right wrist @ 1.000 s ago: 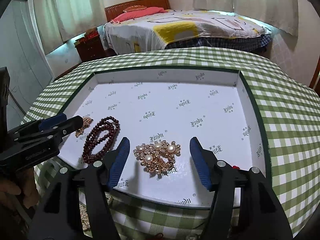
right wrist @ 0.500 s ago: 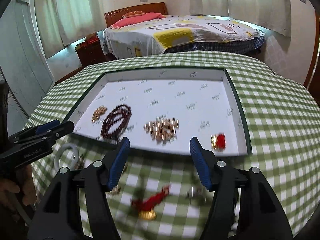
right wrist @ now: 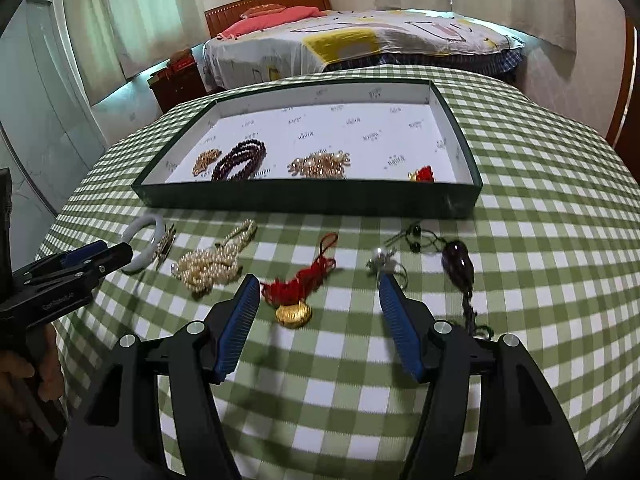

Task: Organize jewelry
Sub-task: 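Open both tools to drop the brooches in the tray, withdraw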

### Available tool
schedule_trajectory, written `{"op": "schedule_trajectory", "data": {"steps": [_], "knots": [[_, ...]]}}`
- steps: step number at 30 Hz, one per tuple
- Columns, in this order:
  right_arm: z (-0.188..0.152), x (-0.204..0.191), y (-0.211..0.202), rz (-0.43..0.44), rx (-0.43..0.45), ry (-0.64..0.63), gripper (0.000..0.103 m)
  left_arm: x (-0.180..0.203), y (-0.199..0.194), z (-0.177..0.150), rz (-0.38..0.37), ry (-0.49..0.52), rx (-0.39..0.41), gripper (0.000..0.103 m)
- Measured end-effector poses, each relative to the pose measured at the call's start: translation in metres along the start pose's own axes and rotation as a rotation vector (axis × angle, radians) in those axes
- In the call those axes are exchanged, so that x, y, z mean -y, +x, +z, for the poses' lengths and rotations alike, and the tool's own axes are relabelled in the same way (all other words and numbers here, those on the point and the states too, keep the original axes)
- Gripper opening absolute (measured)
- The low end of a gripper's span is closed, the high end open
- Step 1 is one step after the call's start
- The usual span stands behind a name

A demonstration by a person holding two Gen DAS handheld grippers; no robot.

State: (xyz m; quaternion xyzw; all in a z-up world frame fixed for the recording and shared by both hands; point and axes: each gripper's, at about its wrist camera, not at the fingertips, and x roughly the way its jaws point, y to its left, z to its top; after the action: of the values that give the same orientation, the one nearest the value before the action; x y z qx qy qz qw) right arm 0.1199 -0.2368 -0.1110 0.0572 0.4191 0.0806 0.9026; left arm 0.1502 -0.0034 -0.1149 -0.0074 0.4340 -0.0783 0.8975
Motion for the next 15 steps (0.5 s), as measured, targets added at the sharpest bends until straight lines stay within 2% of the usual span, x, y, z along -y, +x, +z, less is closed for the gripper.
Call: {"op": "schedule_trajectory", "data": {"steps": [5,15], "knots": [[0.0,0.0,-0.002,0.002,0.006,-0.002,0.061,0.001,0.011,-0.001,0.012,0.012,-0.021,0.06],[-0.002,0.0,0.005,0.002,-0.016,0.001,0.061,0.003,0.023,0.011,0.023,0.014,-0.003,0.065]]}}
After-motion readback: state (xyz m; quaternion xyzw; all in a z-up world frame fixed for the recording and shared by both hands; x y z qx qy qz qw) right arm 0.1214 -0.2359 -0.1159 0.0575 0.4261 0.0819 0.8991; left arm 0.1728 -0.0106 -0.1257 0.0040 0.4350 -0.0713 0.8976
